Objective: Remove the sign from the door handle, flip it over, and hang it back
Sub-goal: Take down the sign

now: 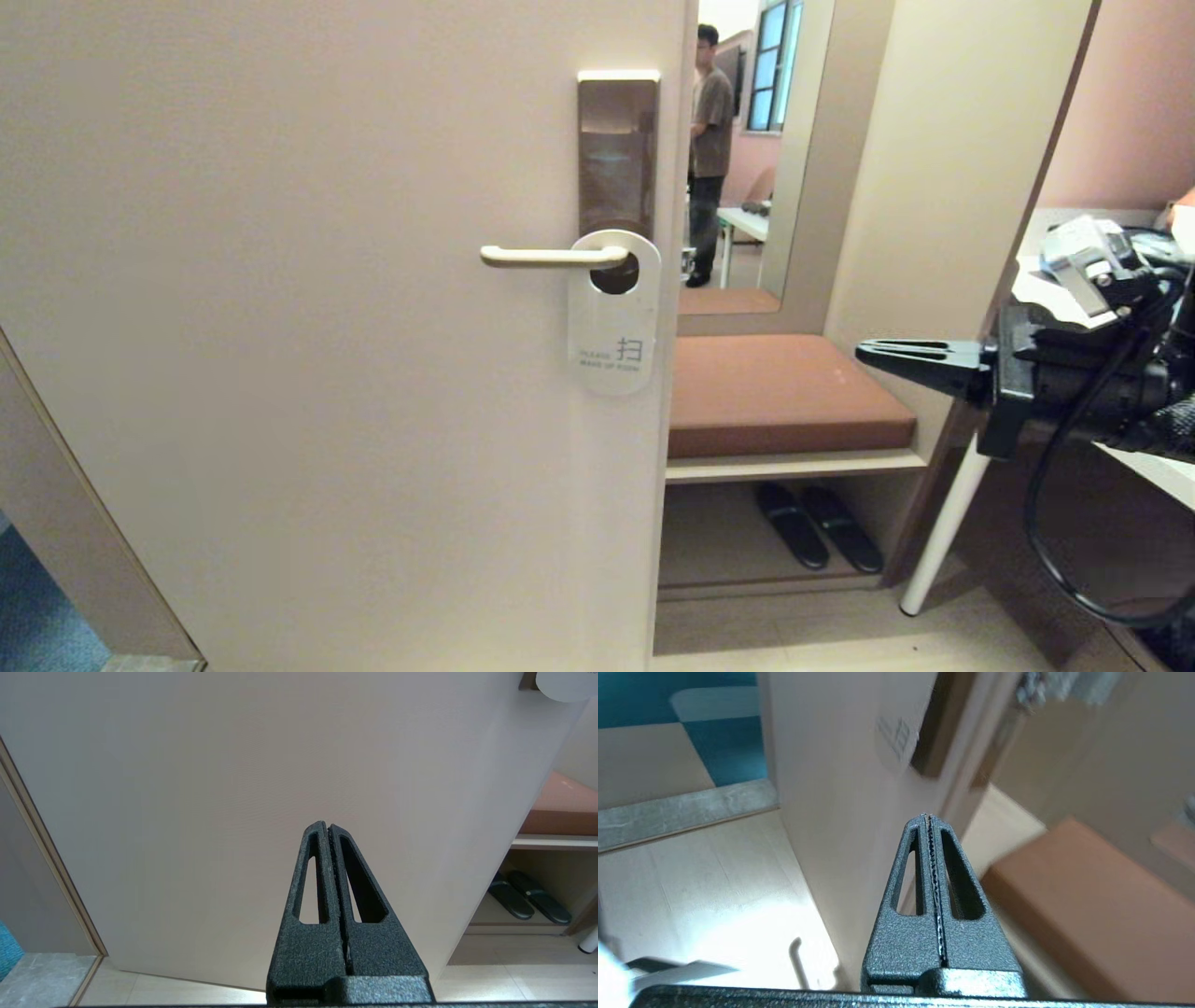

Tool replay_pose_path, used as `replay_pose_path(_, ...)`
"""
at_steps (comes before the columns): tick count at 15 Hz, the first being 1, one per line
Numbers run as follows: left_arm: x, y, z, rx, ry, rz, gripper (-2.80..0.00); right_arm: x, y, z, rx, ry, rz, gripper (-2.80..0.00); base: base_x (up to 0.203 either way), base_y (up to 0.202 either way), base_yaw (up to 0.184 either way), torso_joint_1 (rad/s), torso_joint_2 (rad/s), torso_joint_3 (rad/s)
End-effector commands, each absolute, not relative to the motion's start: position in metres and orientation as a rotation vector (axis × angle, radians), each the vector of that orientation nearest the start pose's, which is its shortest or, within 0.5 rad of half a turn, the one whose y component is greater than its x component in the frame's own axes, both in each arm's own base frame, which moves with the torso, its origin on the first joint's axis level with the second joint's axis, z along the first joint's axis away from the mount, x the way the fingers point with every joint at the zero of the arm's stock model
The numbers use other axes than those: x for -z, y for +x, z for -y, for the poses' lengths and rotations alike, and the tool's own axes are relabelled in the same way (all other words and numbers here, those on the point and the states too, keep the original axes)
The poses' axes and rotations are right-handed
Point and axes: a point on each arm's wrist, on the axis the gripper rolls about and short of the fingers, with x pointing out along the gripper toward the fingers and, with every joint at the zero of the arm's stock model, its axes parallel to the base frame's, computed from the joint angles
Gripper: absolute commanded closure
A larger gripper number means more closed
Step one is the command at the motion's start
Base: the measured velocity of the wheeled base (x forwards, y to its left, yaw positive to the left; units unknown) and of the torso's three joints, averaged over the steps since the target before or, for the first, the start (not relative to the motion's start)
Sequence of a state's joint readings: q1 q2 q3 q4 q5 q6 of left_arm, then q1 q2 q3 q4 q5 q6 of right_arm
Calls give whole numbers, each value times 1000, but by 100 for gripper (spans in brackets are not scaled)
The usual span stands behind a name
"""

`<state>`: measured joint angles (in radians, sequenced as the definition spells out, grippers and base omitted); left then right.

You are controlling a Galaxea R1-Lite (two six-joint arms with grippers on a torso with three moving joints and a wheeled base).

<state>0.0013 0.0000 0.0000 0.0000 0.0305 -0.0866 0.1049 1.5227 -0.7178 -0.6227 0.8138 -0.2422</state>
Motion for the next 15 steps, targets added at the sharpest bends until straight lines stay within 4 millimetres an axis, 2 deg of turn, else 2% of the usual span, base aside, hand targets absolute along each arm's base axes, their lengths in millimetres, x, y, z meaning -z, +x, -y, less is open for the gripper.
replay_pose_path(1, -76, -23, -1, -32, -87, 0, 0, -188, 284, -59, -980, -163, -46, 0, 0, 0, 0, 0, 0, 0)
replay_pose_path(3, -76, -23, -1, -32, -87, 0, 0, -188, 302, -69, -1004, -173, -11, 0, 0, 0, 0, 0, 0, 0)
replay_pose_path(8, -76, -23, -1, -32, -87, 0, 0, -186, 327, -88, -1061, -178, 15, 0, 0, 0, 0, 0, 0, 0)
replay_pose_path(12, -76, -23, -1, -32, -87, 0, 0, -183, 330, -106, -1118, -178, 19, 0, 0, 0, 0, 0, 0, 0)
replay_pose_path(13, -76, -23, -1, -32, -87, 1, 0, -182, 329, -110, -1128, -178, 17, -280, 0, 0, 0, 0, 0, 0)
replay_pose_path(15, -76, -23, -1, -32, -87, 1, 0, -179, 329, -115, -1142, -176, 12, -280, 0, 0, 0, 0, 0, 0)
